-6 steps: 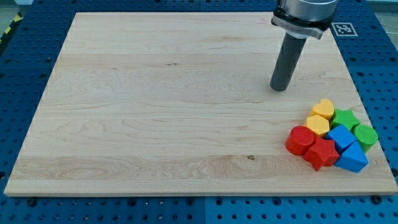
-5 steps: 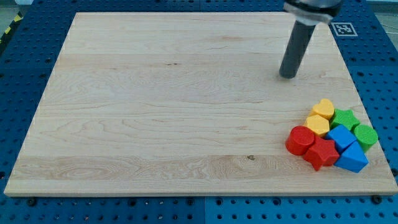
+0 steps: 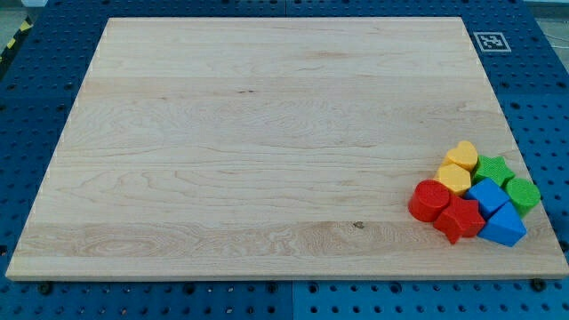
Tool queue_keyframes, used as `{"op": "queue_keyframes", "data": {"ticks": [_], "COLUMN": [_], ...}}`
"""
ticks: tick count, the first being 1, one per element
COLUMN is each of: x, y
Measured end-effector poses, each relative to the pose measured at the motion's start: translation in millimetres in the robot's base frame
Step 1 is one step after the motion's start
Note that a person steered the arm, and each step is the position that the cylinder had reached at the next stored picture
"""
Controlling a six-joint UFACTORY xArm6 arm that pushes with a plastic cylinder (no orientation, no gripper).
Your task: Push the green blocks close to the yellow heart
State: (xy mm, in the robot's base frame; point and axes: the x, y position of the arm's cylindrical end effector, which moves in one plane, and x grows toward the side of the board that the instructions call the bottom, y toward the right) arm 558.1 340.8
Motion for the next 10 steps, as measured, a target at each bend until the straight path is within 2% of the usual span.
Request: {"op": "queue_keyframes", "data": {"ticks": [1, 2, 4, 7, 8, 10], "x": [37.4, 41.4, 18.1, -3.4, 7.1, 7.9], "y": [-41.3, -60.3, -85.5, -75.4, -67.0, -2.3]}}
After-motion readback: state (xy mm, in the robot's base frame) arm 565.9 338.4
